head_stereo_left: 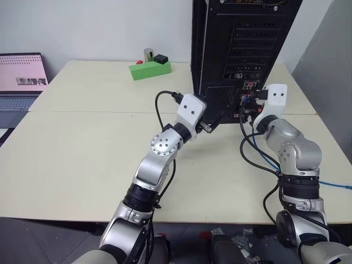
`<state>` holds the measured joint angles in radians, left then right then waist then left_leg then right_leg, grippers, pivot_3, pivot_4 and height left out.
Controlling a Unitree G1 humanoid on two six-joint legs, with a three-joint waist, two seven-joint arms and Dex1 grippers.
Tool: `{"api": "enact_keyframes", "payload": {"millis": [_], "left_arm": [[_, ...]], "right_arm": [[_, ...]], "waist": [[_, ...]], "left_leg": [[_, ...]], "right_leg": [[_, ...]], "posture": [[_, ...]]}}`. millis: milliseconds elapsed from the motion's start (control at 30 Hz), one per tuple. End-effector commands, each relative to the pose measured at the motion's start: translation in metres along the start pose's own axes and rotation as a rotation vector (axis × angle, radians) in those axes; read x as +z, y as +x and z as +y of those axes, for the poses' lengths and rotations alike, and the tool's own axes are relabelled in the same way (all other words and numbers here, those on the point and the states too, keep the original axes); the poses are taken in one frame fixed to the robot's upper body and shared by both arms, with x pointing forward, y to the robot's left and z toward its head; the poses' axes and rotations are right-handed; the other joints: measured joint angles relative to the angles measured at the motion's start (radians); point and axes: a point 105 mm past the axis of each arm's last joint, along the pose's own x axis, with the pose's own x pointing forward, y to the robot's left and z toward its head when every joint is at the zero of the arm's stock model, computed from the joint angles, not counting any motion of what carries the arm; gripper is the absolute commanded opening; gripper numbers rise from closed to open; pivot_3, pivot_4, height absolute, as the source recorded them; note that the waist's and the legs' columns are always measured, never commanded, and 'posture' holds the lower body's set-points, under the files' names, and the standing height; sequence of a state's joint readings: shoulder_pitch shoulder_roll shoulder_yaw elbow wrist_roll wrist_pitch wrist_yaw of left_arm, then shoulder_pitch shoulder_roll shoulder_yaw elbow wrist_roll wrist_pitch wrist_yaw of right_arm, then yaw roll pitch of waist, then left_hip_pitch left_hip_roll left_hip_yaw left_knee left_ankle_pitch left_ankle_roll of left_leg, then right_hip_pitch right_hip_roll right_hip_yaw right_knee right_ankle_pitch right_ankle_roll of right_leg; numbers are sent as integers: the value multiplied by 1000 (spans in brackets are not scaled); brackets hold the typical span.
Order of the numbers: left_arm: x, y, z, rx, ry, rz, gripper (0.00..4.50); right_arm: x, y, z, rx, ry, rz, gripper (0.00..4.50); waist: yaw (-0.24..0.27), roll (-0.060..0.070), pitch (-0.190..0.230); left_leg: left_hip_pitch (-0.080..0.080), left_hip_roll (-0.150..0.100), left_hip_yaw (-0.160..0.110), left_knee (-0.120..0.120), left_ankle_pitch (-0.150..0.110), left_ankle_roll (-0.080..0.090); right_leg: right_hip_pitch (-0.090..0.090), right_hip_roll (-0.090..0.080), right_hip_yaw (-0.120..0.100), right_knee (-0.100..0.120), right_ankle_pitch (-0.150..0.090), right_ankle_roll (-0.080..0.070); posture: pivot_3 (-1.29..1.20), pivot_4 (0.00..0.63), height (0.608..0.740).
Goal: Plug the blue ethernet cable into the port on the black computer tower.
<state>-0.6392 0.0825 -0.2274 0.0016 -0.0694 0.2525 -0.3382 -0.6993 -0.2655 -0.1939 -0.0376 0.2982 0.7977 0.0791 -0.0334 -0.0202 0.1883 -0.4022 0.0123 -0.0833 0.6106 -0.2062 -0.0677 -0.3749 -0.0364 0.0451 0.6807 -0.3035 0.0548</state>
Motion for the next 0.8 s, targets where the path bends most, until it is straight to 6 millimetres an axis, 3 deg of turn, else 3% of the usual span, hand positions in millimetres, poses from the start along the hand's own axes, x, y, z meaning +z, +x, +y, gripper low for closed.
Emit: {"api": "enact_keyframes", "payload": {"millis": [33, 800], "left_arm": [[13, 0, 2, 13, 11, -52, 4301], [12, 0, 2, 12, 13, -47, 4301]], "right_arm": [[20, -1, -1, -15, 32, -65, 0], [19, -1, 1, -21, 75, -62, 0]], "waist": [[0, 0, 0], [0, 0, 0]], "left_leg": [[0, 0, 0, 0, 0, 0], [0, 0, 0, 0, 0, 0]], "right_leg": [[0, 0, 0, 0, 0, 0], [0, 0, 0, 0, 0, 0]], "posture": [[0, 150, 740], [0, 150, 740]]}}
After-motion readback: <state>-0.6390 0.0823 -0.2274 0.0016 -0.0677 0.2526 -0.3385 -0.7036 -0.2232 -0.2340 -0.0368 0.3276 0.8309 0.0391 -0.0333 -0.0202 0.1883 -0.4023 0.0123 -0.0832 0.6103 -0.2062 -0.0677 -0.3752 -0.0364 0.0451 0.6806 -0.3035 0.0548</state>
